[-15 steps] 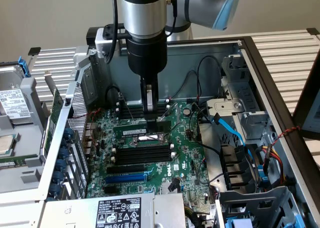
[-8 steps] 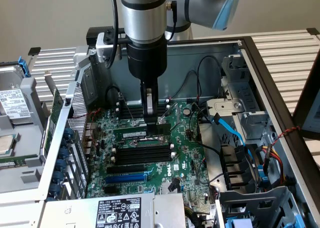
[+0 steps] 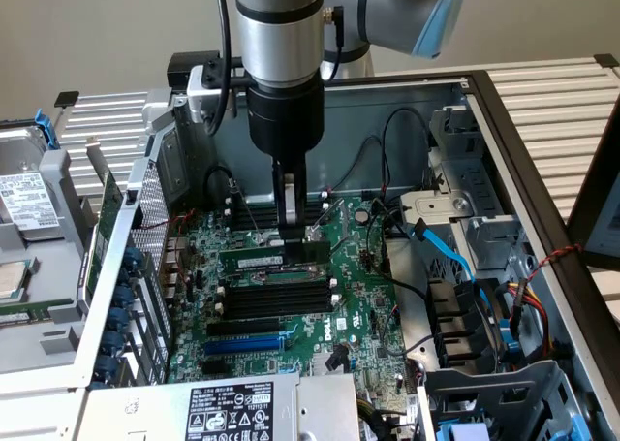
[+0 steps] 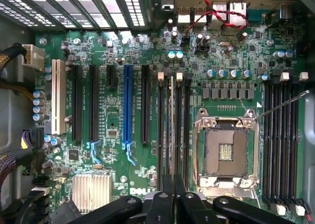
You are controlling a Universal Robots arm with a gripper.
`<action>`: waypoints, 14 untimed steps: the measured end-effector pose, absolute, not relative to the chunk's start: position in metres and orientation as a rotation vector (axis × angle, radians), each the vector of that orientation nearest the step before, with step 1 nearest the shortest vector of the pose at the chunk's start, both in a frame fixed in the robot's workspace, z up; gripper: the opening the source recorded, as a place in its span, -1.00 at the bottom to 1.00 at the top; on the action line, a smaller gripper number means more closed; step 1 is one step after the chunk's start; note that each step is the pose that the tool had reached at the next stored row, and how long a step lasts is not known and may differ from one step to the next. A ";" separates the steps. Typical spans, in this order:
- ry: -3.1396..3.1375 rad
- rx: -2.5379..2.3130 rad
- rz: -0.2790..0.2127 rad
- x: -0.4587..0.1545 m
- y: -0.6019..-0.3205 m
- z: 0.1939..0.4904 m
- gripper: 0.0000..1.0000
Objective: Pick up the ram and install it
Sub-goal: 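Insert the ram into the slot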
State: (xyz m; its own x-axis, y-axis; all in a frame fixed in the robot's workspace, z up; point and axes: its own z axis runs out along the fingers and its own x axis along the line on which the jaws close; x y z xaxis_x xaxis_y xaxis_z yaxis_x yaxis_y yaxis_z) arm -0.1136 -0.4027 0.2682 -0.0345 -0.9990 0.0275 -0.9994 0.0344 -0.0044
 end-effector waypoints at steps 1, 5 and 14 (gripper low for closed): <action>-2.248 2.171 0.032 -0.113 -0.403 0.268 -0.76; -2.249 2.172 0.029 -0.113 -0.405 0.266 -0.76; -2.251 2.170 0.029 -0.113 -0.410 0.263 -0.76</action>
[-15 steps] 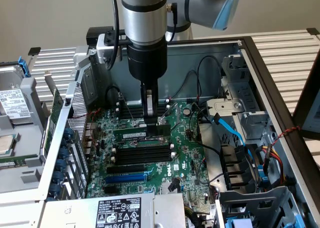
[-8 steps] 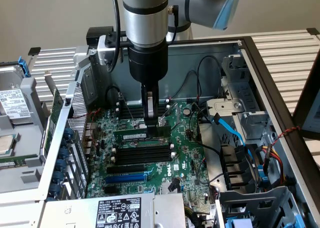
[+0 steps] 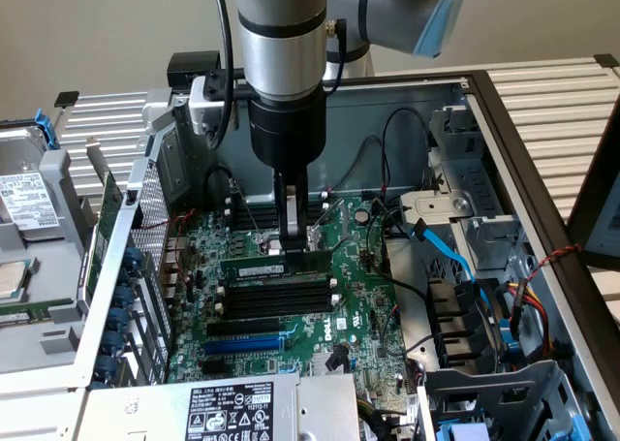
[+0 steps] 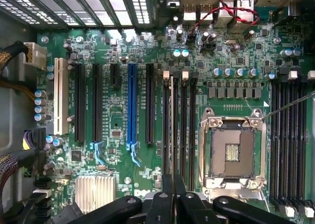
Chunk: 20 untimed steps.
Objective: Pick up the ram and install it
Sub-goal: 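Insert the ram into the slot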
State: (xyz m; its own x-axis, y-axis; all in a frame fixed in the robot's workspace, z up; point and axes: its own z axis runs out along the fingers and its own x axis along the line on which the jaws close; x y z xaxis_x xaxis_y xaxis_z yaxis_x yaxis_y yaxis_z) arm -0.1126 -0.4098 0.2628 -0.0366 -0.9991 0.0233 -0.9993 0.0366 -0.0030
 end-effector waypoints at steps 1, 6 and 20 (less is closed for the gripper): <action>-2.251 2.170 0.029 -0.113 -0.410 0.262 -0.76; -2.250 2.166 0.035 -0.113 -0.410 0.259 -0.76; -2.249 2.161 0.042 -0.113 -0.410 0.247 -0.76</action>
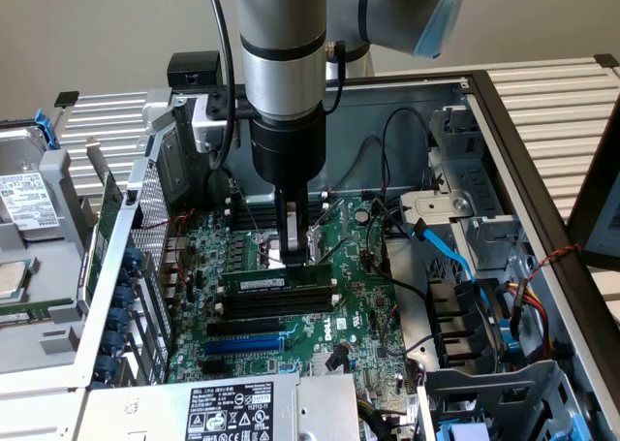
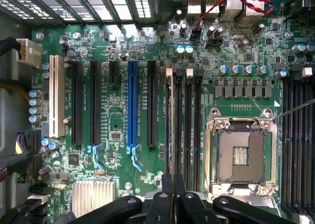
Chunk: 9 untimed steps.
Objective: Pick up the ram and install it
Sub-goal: 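Insert the ram into the slot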
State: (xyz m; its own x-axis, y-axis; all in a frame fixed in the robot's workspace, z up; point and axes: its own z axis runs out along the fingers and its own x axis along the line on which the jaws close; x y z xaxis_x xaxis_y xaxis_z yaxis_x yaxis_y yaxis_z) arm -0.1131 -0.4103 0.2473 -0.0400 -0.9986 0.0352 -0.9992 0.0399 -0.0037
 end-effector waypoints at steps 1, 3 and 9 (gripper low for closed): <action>-2.249 2.160 0.042 -0.114 -0.410 0.247 -0.76; -2.250 2.159 0.042 -0.114 -0.410 0.245 -0.76; -2.254 2.155 0.042 -0.115 -0.410 0.240 -0.76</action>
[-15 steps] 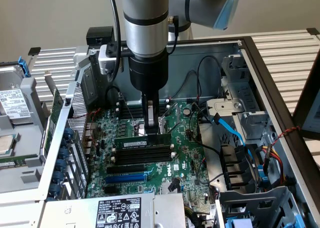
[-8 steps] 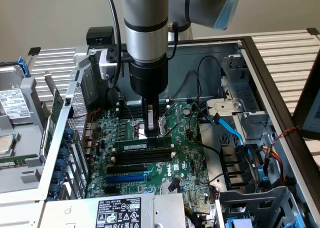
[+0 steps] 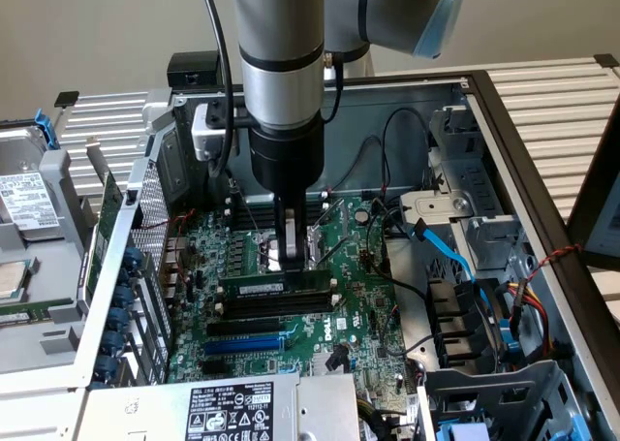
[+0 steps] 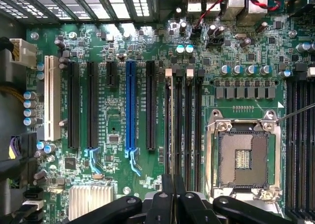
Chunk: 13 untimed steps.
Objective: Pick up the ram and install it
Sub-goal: 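Insert the ram into the slot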
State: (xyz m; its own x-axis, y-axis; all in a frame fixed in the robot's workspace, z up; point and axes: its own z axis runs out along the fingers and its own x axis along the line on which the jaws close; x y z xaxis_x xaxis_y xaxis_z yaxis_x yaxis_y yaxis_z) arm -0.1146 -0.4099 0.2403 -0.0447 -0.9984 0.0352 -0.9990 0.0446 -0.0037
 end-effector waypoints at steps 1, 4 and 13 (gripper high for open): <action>-2.254 2.155 0.042 -0.115 -0.410 0.240 -0.76; -2.255 2.155 0.042 -0.115 -0.412 0.240 -0.76; -2.257 2.152 0.042 -0.115 -0.412 0.237 -0.76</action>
State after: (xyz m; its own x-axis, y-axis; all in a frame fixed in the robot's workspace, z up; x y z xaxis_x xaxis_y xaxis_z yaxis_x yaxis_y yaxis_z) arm -0.1147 -0.4121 0.2374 -0.0479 -0.9982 0.0351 -0.9988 0.0478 -0.0038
